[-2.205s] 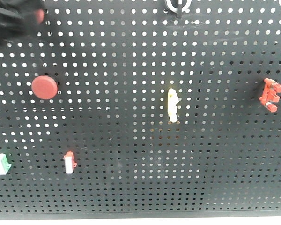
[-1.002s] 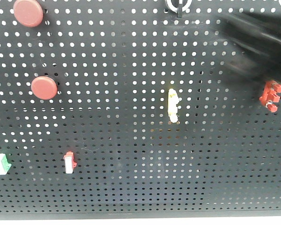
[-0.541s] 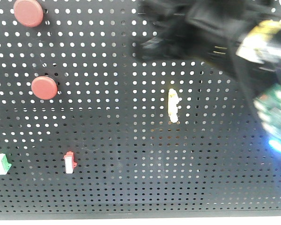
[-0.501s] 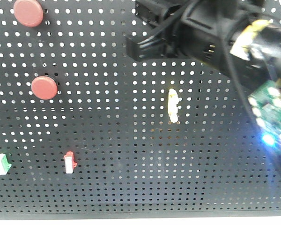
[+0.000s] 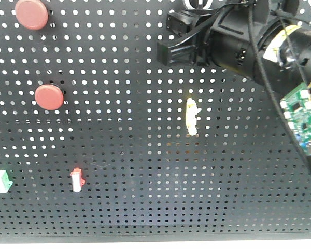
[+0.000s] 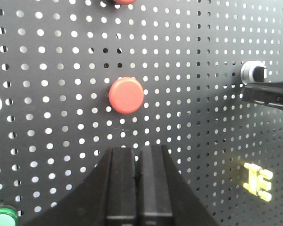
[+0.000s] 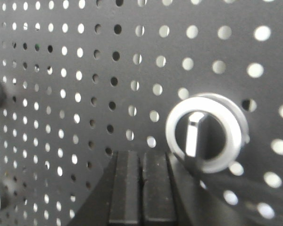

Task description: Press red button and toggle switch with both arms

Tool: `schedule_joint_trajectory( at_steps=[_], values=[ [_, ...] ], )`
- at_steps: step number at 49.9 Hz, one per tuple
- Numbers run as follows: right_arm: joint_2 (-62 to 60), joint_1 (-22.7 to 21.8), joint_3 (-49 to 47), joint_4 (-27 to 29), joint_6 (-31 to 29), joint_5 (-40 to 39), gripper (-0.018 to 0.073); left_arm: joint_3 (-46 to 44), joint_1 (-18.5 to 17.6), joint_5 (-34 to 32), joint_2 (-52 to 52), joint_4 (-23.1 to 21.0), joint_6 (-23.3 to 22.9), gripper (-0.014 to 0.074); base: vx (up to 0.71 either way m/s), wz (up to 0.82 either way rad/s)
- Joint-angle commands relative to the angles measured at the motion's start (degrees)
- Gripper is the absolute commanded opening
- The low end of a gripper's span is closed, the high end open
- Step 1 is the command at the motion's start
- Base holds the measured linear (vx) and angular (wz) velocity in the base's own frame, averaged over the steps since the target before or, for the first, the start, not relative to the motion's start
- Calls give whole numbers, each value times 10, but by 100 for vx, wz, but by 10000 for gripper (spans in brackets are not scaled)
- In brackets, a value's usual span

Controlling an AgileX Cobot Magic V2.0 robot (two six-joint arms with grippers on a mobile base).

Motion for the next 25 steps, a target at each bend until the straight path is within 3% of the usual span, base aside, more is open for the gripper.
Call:
schedule_joint_trajectory(
  at_steps=[1,25],
  values=[
    [-30,-8,-19,-6,-8,-33,0,-14,-1,-44,1,-1,0,0,0,0],
    [-53,-8,-19,-19,-5,4,0,-14,-1,-56,1,-1,0,0,0,0]
  ],
)
